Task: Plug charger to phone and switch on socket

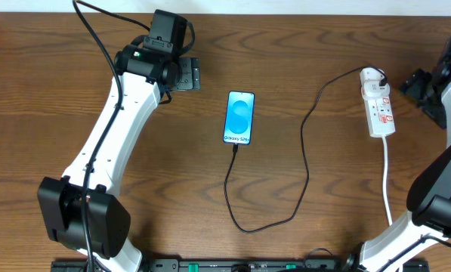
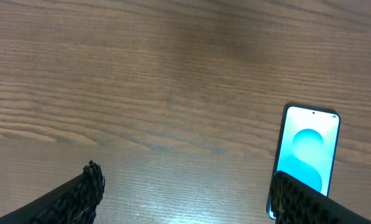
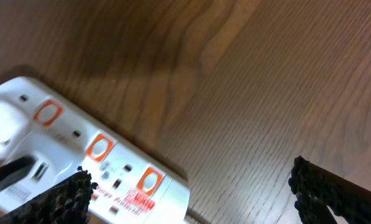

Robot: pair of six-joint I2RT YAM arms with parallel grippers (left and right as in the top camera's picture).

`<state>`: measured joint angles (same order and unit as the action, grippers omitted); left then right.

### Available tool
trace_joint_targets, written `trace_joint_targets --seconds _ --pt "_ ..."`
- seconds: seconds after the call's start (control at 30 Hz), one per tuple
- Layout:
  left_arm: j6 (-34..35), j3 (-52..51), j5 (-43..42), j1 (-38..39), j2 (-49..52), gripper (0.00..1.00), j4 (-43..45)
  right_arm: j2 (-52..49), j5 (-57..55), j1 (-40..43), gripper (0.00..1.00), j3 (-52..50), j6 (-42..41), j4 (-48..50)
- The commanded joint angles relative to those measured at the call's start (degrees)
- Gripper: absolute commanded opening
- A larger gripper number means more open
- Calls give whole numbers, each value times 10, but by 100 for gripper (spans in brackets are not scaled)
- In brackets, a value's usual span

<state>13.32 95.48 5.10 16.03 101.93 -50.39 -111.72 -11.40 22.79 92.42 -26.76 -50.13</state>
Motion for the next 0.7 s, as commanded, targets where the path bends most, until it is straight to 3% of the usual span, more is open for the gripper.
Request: trace_joint_targets --seconds 0.0,0.67 --pt "3 -3 12 0 4 87 -1 -30 -2 5 99 6 -11 11" --pt "3 -3 12 0 4 87 -1 -106 71 5 99 6 -48 65"
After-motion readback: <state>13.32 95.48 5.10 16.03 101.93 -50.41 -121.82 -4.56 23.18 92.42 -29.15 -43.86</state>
